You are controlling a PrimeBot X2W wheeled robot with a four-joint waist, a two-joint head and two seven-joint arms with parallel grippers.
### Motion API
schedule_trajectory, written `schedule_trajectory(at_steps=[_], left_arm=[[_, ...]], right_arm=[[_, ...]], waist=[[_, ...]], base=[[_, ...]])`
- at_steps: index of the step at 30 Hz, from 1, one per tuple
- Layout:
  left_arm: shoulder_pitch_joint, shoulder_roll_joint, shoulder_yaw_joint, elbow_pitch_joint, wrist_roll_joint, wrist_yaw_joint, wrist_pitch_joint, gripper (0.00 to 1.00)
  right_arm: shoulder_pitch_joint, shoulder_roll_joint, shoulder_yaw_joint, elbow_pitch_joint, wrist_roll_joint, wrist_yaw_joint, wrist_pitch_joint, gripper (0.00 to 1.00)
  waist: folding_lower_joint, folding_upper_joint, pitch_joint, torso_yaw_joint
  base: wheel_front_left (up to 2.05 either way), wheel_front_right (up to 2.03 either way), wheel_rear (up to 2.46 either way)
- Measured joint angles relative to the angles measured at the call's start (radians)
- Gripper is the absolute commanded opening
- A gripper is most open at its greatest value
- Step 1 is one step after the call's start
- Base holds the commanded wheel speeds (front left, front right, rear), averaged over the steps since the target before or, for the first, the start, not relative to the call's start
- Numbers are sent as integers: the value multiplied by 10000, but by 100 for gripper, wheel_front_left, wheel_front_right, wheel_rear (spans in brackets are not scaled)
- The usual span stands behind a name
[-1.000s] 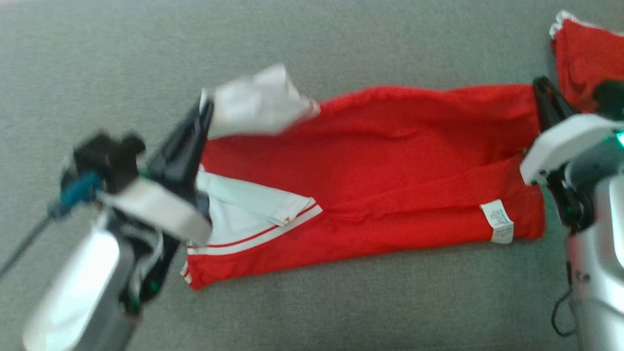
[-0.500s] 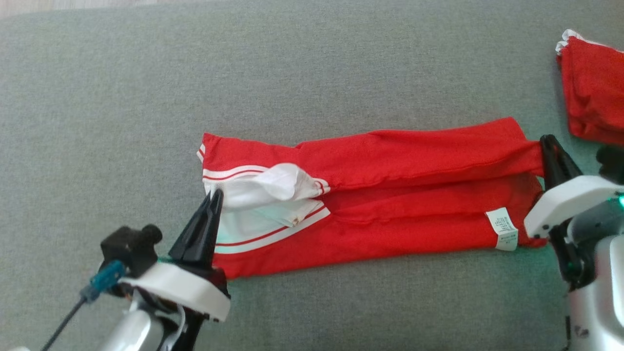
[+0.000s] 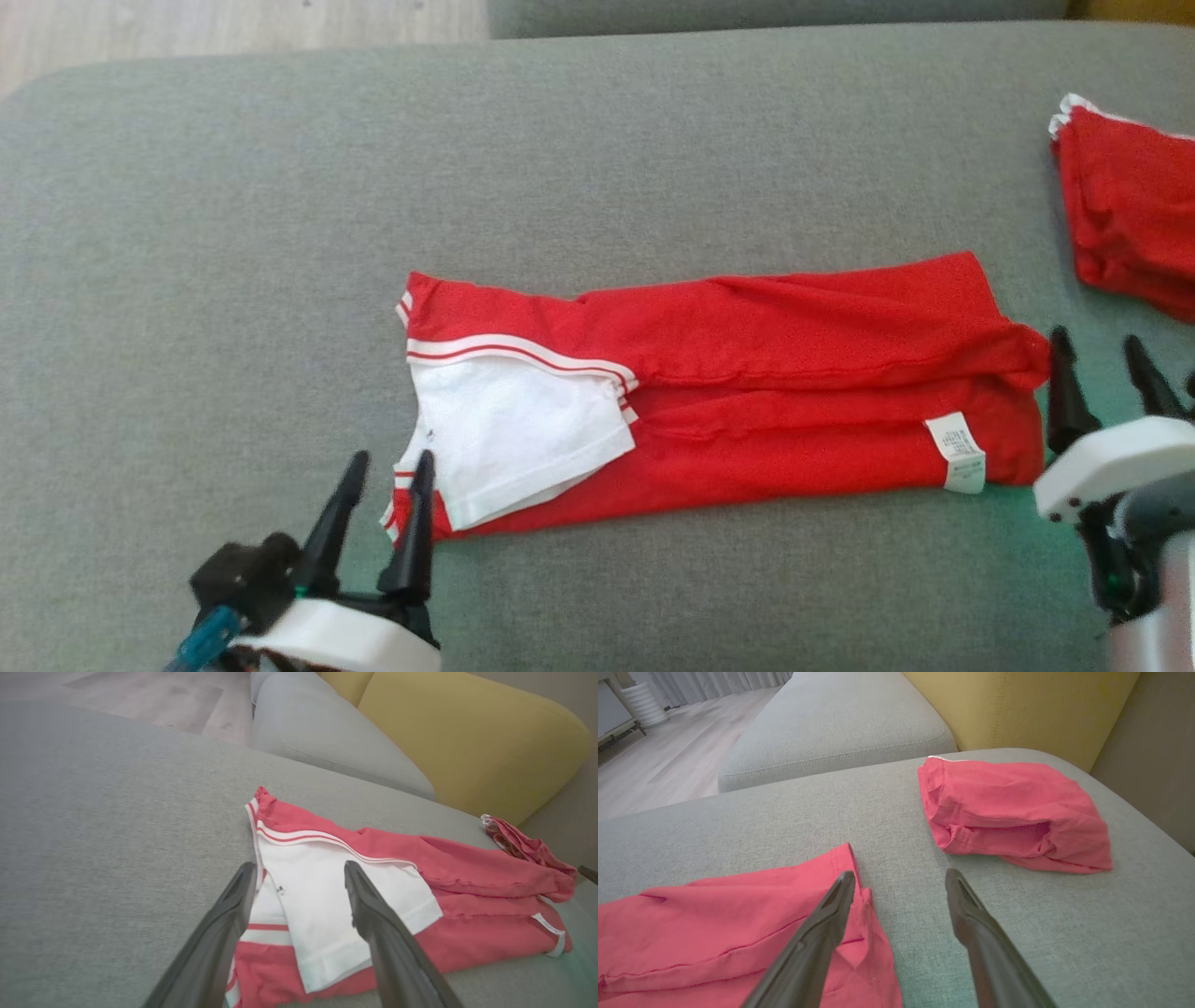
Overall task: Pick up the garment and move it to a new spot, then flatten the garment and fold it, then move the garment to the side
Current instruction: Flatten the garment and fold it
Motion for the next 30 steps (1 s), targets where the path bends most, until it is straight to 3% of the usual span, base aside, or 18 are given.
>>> schedule_trajectory(at_steps=[4, 11, 27, 28, 29, 30], left_arm=[[100, -94, 307, 10, 100, 397, -483, 100], [55, -309, 623, -33, 320, 1016, -807, 100], [-128, -261, 560, -383, 606, 1197, -773, 100], [-128, -259, 560, -382, 606, 1197, -773, 100], [-128, -261, 558, -382, 606, 1197, -773, 100], [-128, -261, 558, -382, 606, 1197, -773, 100]], right_arm=[[186, 71, -316, -173, 0, 0, -46, 100], [87, 130, -19, -2, -2, 0, 50, 100], [-1034, -105, -199, 2947, -727, 0, 291, 100], [-1095, -105, -192, 3010, -675, 0, 290, 94], [-1141, -105, -176, 3064, -639, 0, 288, 72], [-1172, -104, -142, 3131, -587, 0, 272, 38]], waist=[[0, 0, -170, 146], [0, 0, -177, 359], [1, 0, 152, 1017], [1, 0, 150, 1016], [1, 0, 145, 1009], [1, 0, 138, 994]], base=[[0, 0, 0], [0, 0, 0], [0, 0, 0], [0, 0, 0], [0, 0, 0], [0, 0, 0]])
